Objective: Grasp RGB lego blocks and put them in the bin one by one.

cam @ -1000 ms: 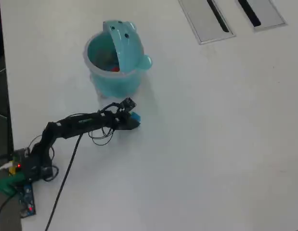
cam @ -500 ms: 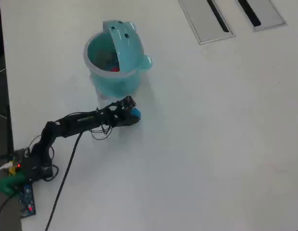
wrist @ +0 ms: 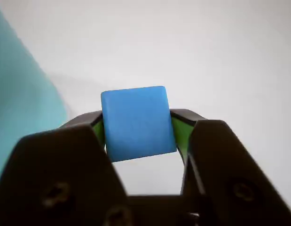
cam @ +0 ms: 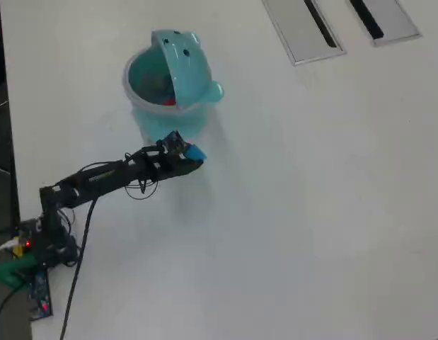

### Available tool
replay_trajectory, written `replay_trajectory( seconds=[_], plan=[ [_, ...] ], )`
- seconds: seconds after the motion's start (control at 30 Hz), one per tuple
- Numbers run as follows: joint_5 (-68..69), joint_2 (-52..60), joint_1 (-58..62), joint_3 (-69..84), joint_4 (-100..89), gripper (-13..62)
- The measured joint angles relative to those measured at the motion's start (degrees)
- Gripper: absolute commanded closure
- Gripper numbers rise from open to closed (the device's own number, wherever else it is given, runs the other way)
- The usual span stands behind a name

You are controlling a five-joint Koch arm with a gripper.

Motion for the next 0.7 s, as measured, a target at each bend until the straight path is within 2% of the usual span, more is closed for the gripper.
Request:
replay_trajectory(
  seconds=[0.2,0.7],
  plan=[
    [1.32,8.17,-1.41,3.96,0.00,40.0],
    [4.04,18.46,-7.29,4.04,0.00,40.1]
  ],
)
